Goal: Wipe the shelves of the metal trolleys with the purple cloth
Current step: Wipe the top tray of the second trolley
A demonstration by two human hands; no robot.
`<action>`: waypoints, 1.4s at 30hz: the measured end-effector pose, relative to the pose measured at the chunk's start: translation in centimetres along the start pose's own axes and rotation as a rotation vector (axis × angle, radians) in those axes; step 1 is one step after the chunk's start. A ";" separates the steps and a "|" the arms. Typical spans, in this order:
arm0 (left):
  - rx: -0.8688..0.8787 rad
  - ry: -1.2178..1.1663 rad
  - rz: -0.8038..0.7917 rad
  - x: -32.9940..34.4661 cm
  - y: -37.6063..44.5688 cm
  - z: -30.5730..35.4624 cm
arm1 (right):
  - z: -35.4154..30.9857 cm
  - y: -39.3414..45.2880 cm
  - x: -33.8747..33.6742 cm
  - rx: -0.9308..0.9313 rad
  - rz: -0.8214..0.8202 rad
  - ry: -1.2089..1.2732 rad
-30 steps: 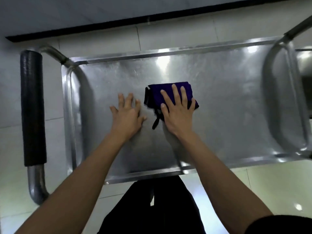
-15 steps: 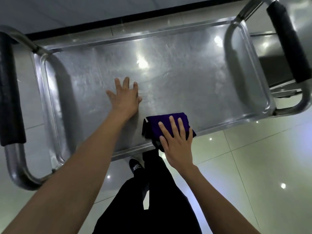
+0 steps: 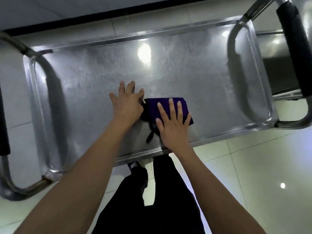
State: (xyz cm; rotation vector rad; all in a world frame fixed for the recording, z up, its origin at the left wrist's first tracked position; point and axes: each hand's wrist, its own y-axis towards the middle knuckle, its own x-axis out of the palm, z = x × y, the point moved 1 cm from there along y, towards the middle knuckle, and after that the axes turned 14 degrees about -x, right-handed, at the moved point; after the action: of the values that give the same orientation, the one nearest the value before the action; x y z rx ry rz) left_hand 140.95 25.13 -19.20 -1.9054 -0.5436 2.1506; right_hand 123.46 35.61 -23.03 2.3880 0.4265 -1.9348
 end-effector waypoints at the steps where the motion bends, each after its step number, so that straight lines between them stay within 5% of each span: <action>1: -0.023 -0.031 -0.001 0.0 0.1 0.1 | 0.8 1.8 -0.3 -0.016 0.003 0.009; 14: -0.175 -0.189 0.051 -0.5 0.9 1.2 | 5.7 26.2 -4.9 -0.167 0.011 0.053; 20: -0.202 -0.214 0.101 0.0 1.1 1.8 | 6.1 29.3 -5.2 -0.194 0.077 0.039; 39: -0.180 -0.032 0.006 0.3 0.7 3.2 | 6.7 -3.6 -2.8 -0.006 -0.041 0.030; 42: -0.068 0.007 0.016 0.3 0.4 5.0 | 6.3 -7.3 -2.4 -0.003 0.005 0.006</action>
State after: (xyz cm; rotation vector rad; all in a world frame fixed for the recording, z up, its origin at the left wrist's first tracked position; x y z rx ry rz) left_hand 136.02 24.25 -19.21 -1.9581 -0.6095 2.1612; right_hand 115.30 40.89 -21.03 2.3915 0.4222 -1.9240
